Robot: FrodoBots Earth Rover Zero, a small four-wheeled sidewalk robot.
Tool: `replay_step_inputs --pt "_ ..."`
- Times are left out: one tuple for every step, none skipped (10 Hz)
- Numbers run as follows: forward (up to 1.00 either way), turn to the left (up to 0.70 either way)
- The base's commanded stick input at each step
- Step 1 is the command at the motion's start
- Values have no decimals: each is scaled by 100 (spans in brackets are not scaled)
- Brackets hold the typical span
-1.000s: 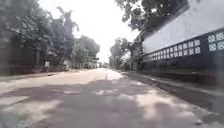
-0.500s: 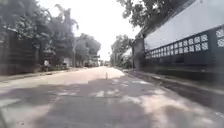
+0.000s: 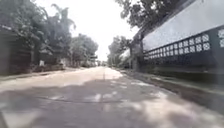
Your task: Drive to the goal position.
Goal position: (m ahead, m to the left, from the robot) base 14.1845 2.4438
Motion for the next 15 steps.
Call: replay_step_inputs --pt "50 -50" --pt "50 -39" --pt "50 -26" --pt "50 -13" --pt "50 0" --pt "50 0" --pt "50 0" --pt "50 0" --pt "50 0" --pt "50 0" --pt "50 0" --pt "50 0" --pt "50 0" --pt "50 0" --pt "50 0"
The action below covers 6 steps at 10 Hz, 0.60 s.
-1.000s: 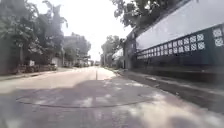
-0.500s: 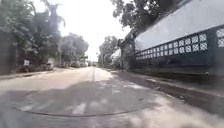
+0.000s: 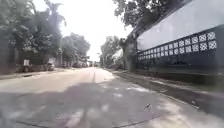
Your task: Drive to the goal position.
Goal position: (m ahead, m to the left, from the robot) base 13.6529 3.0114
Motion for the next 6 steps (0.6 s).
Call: replay_step_inputs --pt "50 0" --pt "50 0" --pt "50 0" --pt "50 0" --pt "50 0" --pt "50 0"
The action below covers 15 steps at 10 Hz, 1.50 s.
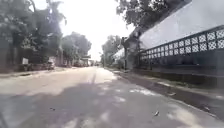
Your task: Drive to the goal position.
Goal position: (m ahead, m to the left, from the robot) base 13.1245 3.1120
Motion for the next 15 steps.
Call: replay_step_inputs --pt "50 0" --pt "50 0" --pt "50 0" --pt "50 0" --pt "50 0" --pt "50 0" --pt "50 0" --pt "50 0" --pt "50 0" --pt "50 8" --pt "50 19" --pt "50 30" --pt "50 42" --pt "50 50" --pt "50 50"
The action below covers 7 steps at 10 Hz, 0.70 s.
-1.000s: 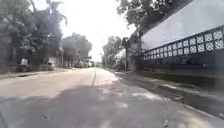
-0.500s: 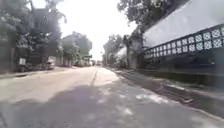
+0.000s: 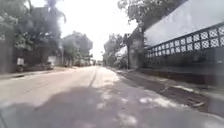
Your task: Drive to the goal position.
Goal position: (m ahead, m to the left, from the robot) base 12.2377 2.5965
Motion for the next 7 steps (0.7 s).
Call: replay_step_inputs --pt "50 40" --pt "50 30" --pt "50 19" --pt "50 4" --pt "50 0" --pt "50 0" --pt "50 0"
